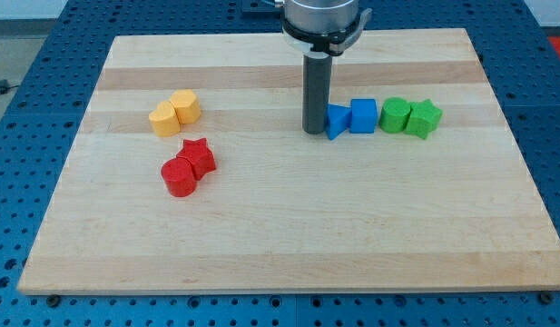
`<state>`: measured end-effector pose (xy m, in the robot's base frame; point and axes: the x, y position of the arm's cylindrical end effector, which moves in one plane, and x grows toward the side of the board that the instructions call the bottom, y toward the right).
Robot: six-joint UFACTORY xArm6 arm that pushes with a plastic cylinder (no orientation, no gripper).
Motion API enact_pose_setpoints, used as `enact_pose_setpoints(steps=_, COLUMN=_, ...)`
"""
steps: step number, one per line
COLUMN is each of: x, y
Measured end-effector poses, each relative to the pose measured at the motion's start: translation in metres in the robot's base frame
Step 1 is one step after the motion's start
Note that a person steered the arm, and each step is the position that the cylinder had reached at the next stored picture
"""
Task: Push the yellow blocks slightly towards the right of the board
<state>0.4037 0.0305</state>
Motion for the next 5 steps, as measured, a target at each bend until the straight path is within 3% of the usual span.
enact_pose_setpoints(steps=2, x=-0.021, y=-0.075)
enact_pose_setpoints(steps=3, x=-0.068, y=-0.088)
enact_pose_setpoints(steps=5, x=-0.102, y=-0.208)
